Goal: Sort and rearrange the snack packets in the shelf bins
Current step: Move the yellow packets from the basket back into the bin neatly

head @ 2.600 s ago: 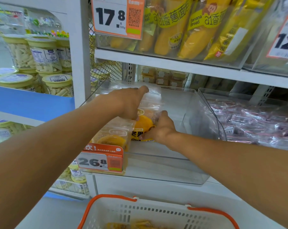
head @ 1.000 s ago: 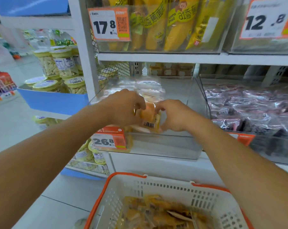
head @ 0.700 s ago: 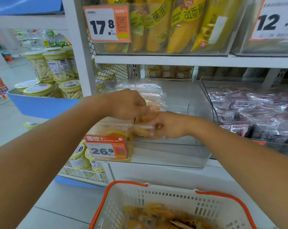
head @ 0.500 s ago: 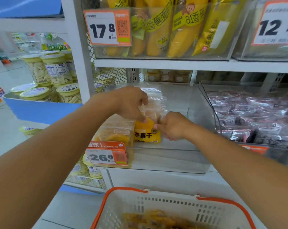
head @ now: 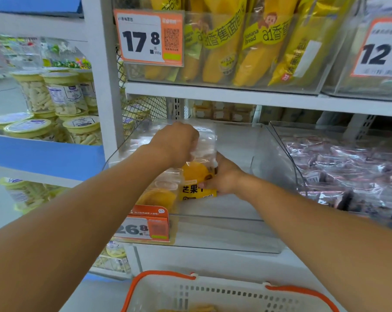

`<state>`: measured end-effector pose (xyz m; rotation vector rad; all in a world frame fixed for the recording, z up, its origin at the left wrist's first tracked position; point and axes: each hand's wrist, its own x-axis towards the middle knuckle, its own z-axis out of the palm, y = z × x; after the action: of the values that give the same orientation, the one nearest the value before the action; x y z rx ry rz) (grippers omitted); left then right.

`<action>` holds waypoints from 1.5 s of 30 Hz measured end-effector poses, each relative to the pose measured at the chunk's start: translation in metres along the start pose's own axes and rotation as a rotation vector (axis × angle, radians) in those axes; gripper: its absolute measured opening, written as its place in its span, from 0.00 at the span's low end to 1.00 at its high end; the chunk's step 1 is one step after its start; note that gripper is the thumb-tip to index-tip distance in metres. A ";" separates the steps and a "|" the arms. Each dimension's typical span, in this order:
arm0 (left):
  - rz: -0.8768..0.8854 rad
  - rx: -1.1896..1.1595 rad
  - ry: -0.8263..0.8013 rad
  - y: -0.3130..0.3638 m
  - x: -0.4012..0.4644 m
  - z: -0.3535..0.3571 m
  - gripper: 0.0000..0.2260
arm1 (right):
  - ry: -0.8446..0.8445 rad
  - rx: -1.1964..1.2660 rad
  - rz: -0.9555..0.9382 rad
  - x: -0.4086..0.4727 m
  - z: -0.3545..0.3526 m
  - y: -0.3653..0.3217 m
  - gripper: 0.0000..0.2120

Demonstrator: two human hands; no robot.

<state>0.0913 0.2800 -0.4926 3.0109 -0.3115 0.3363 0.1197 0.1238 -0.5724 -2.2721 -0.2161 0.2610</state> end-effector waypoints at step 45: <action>-0.057 0.060 -0.161 0.002 -0.022 -0.029 0.31 | -0.134 -0.146 0.125 -0.023 -0.003 -0.008 0.45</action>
<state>0.0644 0.2855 -0.4696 3.1056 -0.2315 0.0995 0.0979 0.1211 -0.5620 -2.4189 -0.1666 0.4778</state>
